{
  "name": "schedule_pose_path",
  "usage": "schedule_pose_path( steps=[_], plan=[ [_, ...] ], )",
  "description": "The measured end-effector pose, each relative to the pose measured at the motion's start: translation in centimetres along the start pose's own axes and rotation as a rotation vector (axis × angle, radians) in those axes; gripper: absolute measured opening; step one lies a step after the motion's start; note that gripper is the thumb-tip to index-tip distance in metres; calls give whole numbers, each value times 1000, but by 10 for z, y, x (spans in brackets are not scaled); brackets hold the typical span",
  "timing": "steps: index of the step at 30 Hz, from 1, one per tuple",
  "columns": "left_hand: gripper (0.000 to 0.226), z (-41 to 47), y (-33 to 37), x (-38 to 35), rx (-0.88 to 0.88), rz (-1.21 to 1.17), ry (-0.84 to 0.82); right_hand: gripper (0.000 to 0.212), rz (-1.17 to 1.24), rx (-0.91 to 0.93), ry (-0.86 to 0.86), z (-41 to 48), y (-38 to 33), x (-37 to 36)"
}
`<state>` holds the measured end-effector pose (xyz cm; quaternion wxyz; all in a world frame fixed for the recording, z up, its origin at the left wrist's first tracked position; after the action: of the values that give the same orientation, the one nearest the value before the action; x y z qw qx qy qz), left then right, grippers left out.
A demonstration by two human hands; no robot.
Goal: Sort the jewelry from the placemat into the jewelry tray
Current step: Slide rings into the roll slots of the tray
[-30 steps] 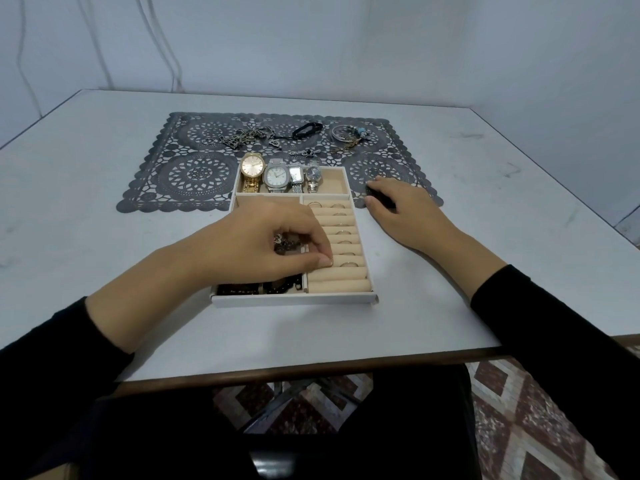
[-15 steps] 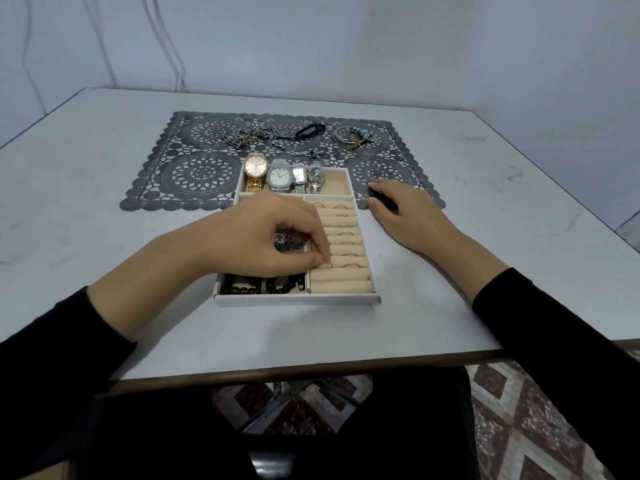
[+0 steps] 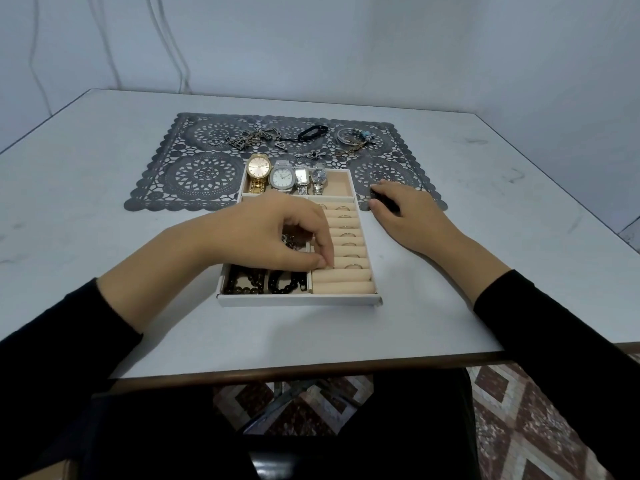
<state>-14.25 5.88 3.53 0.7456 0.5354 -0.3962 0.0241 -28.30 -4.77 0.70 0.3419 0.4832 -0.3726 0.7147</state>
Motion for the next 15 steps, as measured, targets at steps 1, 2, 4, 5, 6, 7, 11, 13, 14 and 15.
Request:
schedule_pose_path(
  steps=[1, 2, 4, 5, 6, 7, 11, 13, 14, 15],
  plan=[
    [11, 1, -1, 0, 17, -2, -9, 41, 0, 0, 1, 0, 0, 0],
    [11, 2, -1, 0, 31, -2, -18, 41, 0, 3, 1, 0, 0, 0],
    [11, 4, -1, 0, 49, 2, -28, 41, -2, 6, 3, 0, 0, 0],
    [11, 5, -2, 0, 54, 6, -28, 41, 0, 6, 3, 0, 0, 0],
    [11, 5, -2, 0, 56, 8, -24, 41, 2, 6, 2, 0, 0, 0],
    [11, 5, -3, 0, 52, 7, -19, 41, 3, 8, 1, 0, 0, 0],
    [13, 1, -1, 7, 19, -62, 30, 42, -6, 4, -19, 3, 4, -2],
    [21, -3, 0, 21, 5, -122, 103, 38, 1, 2, -18, 5, 5, 0],
    [24, -6, 0, 31, -4, -145, 154, 35, 13, -3, -14, 7, 6, 2],
    [27, -7, -2, 41, -6, -152, 217, 33, 28, -14, -6, 9, 7, 4]
  ],
)
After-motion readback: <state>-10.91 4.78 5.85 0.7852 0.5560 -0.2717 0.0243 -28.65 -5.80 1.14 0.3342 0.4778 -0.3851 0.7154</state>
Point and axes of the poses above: each hand's wrist, its own z-axis towards the middle knuckle, its own x-axis out of the back of the hand, y = z × x, the point moved 9 cm from there along z, towards the middle knuckle, and after that the axes turned 12 degrees about -z, right-handed, at the moved point
